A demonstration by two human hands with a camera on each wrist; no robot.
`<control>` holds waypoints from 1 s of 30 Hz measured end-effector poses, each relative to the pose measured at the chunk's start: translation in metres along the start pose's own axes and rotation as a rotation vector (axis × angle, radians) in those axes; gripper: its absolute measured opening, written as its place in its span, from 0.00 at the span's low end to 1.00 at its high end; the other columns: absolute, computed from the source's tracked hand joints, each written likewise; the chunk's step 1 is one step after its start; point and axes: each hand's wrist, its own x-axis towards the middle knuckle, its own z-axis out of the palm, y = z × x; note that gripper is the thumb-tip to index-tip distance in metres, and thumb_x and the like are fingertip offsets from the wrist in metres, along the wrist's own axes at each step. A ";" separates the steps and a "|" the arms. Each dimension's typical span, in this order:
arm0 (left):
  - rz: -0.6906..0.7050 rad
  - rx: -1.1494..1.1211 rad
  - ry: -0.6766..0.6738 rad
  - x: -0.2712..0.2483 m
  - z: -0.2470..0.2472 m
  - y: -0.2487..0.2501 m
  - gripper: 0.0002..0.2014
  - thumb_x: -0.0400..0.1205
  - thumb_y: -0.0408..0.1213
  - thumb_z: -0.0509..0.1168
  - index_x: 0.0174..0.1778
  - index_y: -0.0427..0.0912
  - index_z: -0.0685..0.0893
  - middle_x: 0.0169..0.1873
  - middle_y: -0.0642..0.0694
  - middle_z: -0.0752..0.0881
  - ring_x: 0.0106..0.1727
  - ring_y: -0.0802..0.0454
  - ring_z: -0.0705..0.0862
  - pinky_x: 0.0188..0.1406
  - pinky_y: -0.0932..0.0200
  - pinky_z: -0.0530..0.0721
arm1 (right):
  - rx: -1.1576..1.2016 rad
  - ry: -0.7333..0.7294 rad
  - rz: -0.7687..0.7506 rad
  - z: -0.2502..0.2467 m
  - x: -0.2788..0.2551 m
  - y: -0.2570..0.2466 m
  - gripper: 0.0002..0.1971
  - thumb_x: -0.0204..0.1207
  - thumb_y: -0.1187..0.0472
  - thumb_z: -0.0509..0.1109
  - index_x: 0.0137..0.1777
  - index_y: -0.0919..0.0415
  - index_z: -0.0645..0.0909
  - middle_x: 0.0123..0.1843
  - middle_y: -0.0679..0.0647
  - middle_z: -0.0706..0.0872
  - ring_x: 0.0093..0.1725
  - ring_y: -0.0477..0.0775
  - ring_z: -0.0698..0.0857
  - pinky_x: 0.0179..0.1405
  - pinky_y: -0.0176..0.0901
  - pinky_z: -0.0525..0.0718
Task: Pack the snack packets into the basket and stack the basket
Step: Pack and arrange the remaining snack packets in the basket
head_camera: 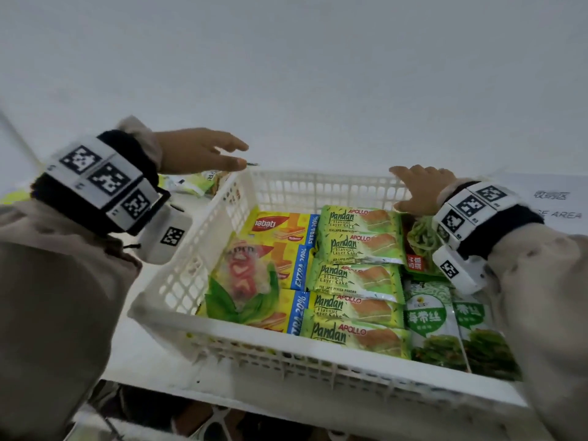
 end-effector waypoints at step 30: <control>0.038 -0.238 -0.111 0.029 0.080 -0.077 0.33 0.84 0.31 0.52 0.82 0.44 0.41 0.82 0.43 0.42 0.82 0.45 0.45 0.78 0.53 0.50 | 0.184 -0.361 -0.191 -0.021 -0.043 -0.240 0.15 0.73 0.56 0.73 0.34 0.52 0.68 0.31 0.47 0.70 0.27 0.43 0.68 0.27 0.33 0.69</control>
